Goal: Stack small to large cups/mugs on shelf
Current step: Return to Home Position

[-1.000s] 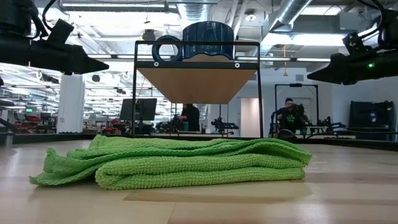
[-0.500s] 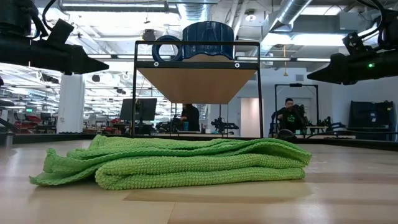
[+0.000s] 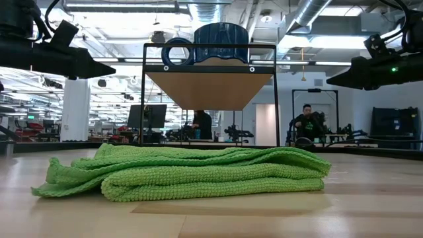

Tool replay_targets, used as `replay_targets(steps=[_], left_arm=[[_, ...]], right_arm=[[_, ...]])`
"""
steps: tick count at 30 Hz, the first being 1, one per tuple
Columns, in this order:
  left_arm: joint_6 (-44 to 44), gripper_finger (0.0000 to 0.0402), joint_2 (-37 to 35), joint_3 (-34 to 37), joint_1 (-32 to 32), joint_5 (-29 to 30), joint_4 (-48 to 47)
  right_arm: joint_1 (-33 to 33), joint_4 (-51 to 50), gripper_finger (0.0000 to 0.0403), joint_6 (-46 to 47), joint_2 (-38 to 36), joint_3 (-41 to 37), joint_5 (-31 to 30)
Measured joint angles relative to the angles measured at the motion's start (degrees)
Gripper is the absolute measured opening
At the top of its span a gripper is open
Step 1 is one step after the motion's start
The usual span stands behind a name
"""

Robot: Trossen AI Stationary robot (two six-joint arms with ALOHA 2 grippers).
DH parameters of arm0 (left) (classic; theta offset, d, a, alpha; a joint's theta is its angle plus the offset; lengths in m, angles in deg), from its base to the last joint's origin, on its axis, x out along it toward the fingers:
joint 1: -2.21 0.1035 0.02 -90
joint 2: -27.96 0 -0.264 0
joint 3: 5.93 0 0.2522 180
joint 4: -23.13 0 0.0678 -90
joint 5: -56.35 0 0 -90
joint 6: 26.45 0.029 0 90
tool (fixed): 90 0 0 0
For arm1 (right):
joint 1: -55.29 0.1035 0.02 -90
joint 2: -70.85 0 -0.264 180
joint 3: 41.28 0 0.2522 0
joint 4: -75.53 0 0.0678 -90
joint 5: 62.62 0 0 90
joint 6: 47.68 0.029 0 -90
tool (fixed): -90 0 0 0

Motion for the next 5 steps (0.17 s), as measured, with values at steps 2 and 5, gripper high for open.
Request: replay_targets(steps=[2, 5], left_arm=[[0.0, 0.0063, 0.0, 0.0, 0.0, 0.0, 0.0], [0.0, 0.0063, 0.0, 0.0, 0.0, 0.0, 0.0]], right_arm=[[0.0, 0.0, 0.006, 0.0, 0.0, 0.0, 0.0], [0.0, 0.0, 0.006, 0.0, 0.0, 0.0, 0.0]])
